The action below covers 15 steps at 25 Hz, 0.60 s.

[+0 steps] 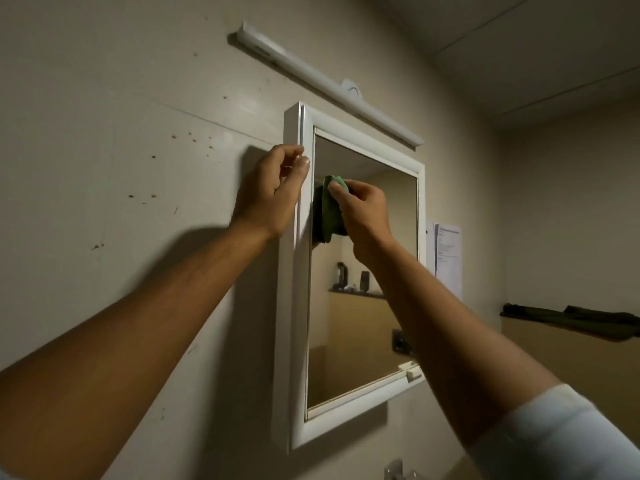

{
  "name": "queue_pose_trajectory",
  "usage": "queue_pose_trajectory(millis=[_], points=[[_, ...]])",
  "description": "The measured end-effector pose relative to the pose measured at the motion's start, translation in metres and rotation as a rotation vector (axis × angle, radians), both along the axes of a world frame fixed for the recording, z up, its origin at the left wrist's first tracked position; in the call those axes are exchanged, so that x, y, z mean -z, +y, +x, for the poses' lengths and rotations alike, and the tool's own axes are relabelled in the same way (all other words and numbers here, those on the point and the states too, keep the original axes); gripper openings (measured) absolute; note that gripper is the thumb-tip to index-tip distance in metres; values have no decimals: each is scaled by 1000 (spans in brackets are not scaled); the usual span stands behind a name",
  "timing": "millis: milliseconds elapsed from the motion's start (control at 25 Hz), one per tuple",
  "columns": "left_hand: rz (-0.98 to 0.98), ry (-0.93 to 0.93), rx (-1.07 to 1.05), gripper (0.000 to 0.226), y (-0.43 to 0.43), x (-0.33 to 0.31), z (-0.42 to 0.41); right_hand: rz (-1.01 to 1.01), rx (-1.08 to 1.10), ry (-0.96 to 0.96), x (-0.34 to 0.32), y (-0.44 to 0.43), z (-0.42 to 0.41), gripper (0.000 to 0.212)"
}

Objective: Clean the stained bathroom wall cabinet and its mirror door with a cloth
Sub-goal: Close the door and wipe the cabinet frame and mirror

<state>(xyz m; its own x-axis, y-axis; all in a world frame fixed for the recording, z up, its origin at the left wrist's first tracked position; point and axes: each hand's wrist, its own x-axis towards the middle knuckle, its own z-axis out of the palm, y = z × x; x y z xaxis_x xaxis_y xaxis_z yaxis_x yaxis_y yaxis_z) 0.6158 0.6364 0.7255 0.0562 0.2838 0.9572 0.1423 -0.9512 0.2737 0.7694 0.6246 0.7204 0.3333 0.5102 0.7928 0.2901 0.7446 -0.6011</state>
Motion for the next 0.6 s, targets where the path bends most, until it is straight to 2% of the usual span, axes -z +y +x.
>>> queue_pose_trajectory(millis=[120,240,400,480,600], points=[[2,204,29,43,-6,-22,5,-91,-250,37,10,-19,26,36],[-35,431,-58,53,-7,-31,13,-105,-377,48,13,-27,30,42],[-45,469,-72,32,-15,-50,17,-23,-367,9,-3,-34,39,43],[-33,430,-76,27,-17,-59,17,-66,-428,-29,-3,-35,45,52],[-49,417,-34,25,-15,-64,19,-111,-322,-3,-3,-34,53,48]])
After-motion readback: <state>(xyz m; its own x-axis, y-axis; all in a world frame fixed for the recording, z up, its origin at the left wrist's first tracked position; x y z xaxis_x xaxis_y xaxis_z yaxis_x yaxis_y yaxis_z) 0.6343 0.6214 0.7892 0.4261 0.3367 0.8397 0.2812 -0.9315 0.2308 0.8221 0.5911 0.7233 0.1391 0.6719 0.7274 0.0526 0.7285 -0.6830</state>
